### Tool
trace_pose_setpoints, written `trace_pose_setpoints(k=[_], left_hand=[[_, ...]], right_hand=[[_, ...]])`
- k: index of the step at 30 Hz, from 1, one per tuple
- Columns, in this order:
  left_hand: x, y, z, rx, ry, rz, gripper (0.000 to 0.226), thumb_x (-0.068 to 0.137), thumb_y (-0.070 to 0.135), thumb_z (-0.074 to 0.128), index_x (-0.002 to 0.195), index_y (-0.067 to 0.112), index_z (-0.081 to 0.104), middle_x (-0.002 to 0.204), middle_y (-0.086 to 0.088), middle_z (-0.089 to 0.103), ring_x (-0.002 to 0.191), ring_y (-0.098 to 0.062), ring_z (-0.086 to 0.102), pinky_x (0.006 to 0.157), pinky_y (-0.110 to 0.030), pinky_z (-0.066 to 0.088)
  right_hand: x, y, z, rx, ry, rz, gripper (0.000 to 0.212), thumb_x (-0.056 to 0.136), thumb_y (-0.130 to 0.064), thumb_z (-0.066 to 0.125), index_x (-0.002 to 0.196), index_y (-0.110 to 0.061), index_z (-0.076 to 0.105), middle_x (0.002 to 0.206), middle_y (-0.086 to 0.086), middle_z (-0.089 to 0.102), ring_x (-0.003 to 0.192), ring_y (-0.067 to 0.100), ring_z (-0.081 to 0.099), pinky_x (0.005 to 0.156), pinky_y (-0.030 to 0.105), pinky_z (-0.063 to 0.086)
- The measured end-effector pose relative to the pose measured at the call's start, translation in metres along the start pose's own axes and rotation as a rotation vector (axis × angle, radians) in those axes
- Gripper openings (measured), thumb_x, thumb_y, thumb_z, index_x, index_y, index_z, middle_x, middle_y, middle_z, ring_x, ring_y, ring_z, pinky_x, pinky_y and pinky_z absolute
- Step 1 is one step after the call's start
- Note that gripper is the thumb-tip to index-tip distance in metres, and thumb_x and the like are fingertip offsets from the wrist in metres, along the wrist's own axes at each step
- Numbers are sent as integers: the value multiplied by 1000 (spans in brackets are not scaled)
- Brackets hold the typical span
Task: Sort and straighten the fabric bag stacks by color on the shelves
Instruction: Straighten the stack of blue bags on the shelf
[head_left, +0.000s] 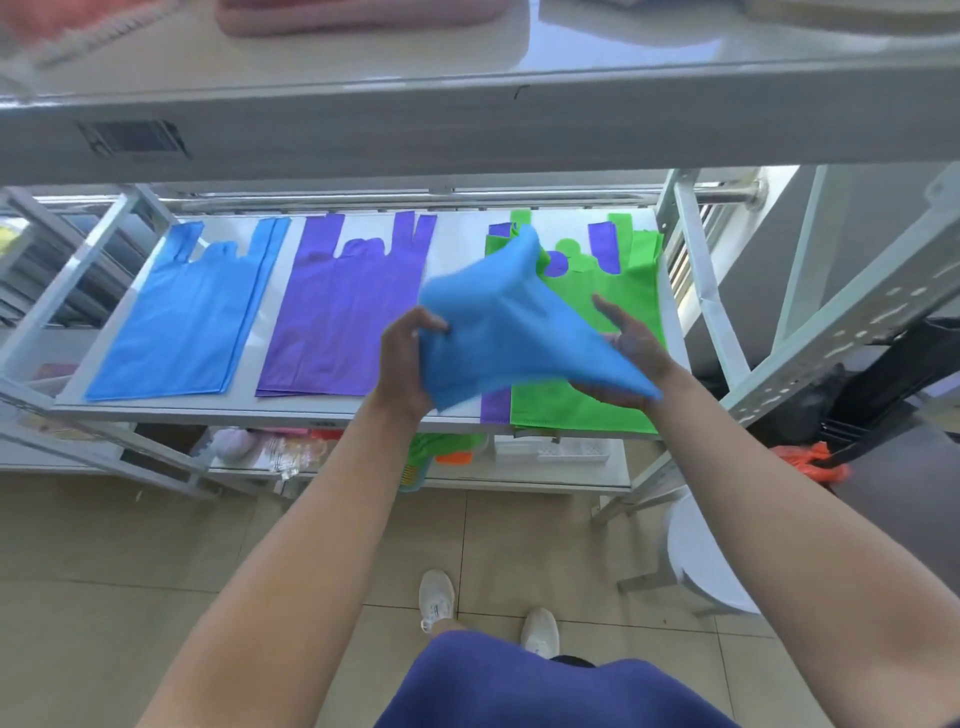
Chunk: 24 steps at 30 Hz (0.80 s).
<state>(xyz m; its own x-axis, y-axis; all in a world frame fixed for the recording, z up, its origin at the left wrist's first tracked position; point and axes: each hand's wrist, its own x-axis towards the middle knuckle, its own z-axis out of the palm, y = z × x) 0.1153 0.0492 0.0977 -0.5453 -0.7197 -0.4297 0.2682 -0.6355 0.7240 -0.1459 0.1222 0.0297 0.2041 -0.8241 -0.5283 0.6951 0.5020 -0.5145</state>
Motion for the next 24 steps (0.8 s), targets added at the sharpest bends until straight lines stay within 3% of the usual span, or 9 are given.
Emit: trace_pose_setpoints(k=[2, 4, 7, 8, 13, 18, 24], left_hand=[[-11, -28, -30, 85, 14, -170, 37, 84, 17, 42, 105, 10, 71, 87, -8, 75, 73, -30, 73, 66, -34, 60], [-13, -52, -59, 143, 21, -305, 40, 85, 24, 46, 110, 10, 74, 96, -11, 77, 80, -31, 75, 70, -35, 60], [1, -82, -97, 31, -71, -344, 55, 96, 42, 48, 140, 13, 64, 132, -13, 67, 113, -33, 66, 93, -41, 50], [6, -91, -104, 25, -64, -343, 59, 96, 46, 53, 147, 15, 59, 138, -11, 64, 118, -32, 63, 94, -42, 47], [24, -124, -106, 251, 90, -286, 39, 105, 21, 55, 137, -1, 63, 134, -20, 68, 110, -31, 72, 89, -41, 59], [25, -131, -93, 259, 145, -239, 34, 102, 15, 64, 126, -7, 67, 124, -25, 72, 97, -33, 76, 78, -42, 63], [15, -128, -88, 219, 92, -267, 48, 92, 27, 75, 130, -1, 68, 127, -20, 72, 117, -40, 69, 98, -53, 57]], right_hand=[[3, 9, -12, -189, 128, 28, 38, 102, -32, 57, 134, -12, 63, 110, 8, 79, 93, 24, 78, 76, 37, 64], [6, 22, -31, -337, 291, 31, 37, 102, -15, 60, 138, -5, 61, 105, 7, 80, 87, 22, 78, 70, 35, 64], [5, 39, -56, -444, 423, 75, 36, 102, -7, 60, 138, -2, 61, 112, 9, 78, 98, 25, 76, 77, 38, 64], [3, 43, -62, -435, 446, 90, 34, 103, -6, 57, 136, -2, 61, 114, 10, 77, 99, 27, 75, 77, 39, 64], [-10, 54, -72, -356, 446, 107, 28, 102, -12, 60, 129, -5, 65, 119, 14, 76, 101, 29, 76, 80, 41, 64], [-21, 65, -79, -602, 520, 79, 37, 89, -11, 80, 123, -3, 68, 107, 9, 80, 97, 28, 78, 82, 43, 63], [-44, 65, -86, -410, 344, 93, 35, 97, -9, 69, 131, -3, 66, 128, 15, 72, 118, 33, 70, 102, 49, 53]])
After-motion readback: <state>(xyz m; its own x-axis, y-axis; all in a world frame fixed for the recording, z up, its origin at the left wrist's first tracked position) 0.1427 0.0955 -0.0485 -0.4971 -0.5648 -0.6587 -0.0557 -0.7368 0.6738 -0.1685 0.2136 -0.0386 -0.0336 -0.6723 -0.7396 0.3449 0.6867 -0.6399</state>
